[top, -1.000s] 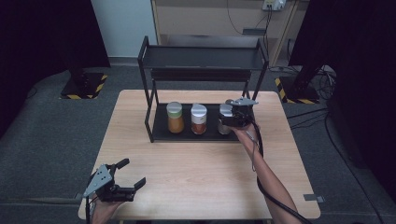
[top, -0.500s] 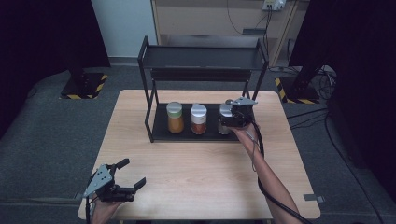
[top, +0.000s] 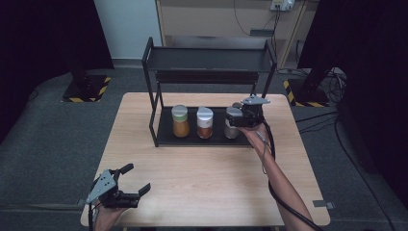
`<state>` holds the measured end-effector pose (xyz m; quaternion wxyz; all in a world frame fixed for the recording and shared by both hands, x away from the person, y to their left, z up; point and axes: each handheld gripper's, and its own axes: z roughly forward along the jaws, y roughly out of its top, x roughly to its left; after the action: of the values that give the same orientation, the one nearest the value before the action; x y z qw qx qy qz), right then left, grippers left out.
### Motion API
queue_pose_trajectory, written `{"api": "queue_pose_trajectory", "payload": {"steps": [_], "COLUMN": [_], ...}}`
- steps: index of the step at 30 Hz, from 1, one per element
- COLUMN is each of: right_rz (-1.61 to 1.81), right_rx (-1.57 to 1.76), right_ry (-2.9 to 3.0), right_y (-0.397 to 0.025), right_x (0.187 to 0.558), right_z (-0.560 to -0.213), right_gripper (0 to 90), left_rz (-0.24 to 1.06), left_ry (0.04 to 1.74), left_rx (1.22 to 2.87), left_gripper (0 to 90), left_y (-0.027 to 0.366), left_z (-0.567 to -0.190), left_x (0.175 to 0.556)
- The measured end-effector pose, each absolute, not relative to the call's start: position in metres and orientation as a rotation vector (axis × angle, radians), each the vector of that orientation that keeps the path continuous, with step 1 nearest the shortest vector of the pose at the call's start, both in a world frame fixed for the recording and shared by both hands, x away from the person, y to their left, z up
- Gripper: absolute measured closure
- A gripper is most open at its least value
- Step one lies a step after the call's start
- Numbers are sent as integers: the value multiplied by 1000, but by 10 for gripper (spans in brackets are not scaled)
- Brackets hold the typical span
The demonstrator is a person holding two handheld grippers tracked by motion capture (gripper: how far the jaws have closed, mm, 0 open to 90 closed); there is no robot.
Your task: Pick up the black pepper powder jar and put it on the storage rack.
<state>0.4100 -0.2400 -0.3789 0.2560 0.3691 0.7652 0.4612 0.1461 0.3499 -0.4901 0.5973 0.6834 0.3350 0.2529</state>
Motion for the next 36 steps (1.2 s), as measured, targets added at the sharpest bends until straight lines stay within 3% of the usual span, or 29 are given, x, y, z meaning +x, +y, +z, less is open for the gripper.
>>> {"api": "queue_pose_trajectory", "payload": {"steps": [16,36], "right_rz": [1308,1465], "right_rx": [952,830], "right_ry": [2066,2088], "right_y": [-247,-285], "right_x": [398,350], "right_z": [-359,-348], "right_gripper": [115,114], "left_rz": [583,585], "left_ry": [782,784], "left_rx": [1586,1596], "left_gripper": [5,5], "left_y": [349,348], "left_z": [-490,-489], "left_x": [147,147]}}
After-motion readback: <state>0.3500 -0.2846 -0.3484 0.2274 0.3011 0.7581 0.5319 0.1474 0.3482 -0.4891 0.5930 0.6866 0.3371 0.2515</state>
